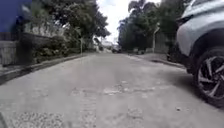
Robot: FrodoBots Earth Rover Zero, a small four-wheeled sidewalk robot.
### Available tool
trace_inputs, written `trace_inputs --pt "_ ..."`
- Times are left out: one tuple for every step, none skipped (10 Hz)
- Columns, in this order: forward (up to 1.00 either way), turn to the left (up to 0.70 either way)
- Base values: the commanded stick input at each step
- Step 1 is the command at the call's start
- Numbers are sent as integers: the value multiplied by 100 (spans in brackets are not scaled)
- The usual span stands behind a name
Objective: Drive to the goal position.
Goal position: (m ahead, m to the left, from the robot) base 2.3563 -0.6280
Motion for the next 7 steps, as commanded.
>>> trace_inputs --pt "100 0" --pt "100 0" --pt "100 0" --pt "100 0" --pt "100 0" --pt "100 0" --pt "100 0"
